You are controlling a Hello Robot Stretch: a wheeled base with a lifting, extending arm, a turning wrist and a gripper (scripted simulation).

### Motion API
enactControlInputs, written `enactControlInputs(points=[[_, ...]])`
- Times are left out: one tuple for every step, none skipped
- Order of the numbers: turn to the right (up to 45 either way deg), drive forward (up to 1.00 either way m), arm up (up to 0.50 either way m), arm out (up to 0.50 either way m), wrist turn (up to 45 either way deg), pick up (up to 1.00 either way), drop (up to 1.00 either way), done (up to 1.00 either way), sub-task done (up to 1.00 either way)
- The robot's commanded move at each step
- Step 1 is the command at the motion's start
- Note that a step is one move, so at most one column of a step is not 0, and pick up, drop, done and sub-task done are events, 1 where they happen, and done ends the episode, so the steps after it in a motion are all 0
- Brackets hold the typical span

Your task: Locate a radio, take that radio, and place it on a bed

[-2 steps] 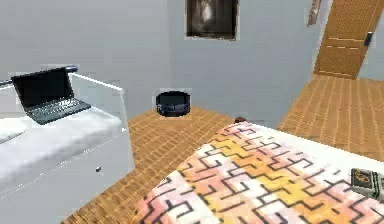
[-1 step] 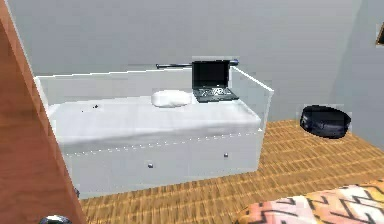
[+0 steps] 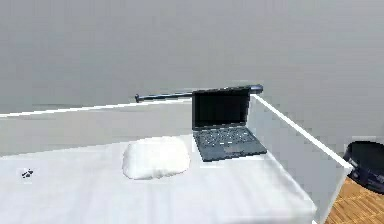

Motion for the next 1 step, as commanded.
enactControlInputs(points=[[27.0, 0.00, 0.00, 0.00, 0.0, 0.00, 0.00, 0.00, 0.00]])
